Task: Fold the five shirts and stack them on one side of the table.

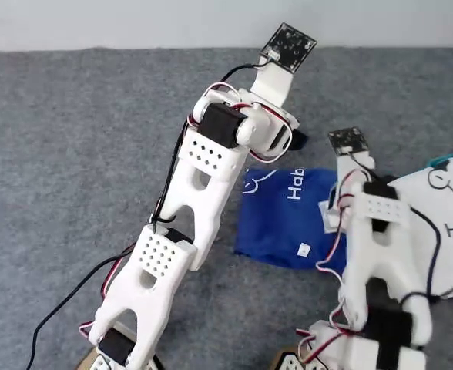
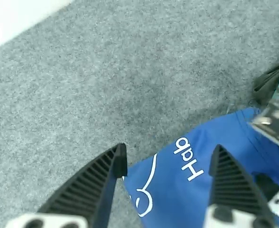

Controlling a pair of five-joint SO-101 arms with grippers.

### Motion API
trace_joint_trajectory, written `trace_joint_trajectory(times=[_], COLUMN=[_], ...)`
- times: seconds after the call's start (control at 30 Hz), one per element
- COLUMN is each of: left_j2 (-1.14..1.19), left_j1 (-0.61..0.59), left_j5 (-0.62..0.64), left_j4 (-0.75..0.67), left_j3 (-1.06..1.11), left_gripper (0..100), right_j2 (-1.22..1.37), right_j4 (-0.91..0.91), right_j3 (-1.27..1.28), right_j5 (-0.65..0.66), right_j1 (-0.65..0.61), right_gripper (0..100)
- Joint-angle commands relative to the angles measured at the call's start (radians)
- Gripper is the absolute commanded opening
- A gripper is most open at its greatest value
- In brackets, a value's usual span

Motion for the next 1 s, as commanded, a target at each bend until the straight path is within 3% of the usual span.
trace_joint_trajectory(times=[0.0,0.27,0.43,0.7,0.97], left_j2=[-0.069,-0.069,-0.069,-0.069,-0.069], left_j1=[0.0,0.0,0.0,0.0,0.0], left_j5=[0.009,0.009,0.009,0.009,0.009], left_j4=[0.02,0.021,0.021,0.021,0.021], left_j3=[-0.051,-0.051,-0.051,-0.051,-0.051], left_gripper=[28,28,28,28,28], right_j2=[0.024,-0.074,-0.077,-0.077,-0.077], right_j4=[-0.012,0.143,0.108,-0.008,-0.013], right_j3=[-0.074,-0.107,-0.068,0.003,0.006], right_j5=[-0.015,-0.015,-0.015,-0.009,-0.008], right_j1=[-0.01,-0.044,-0.091,-0.031,0.002], right_gripper=[25.8,25.8,25.8,25.8,25.8])
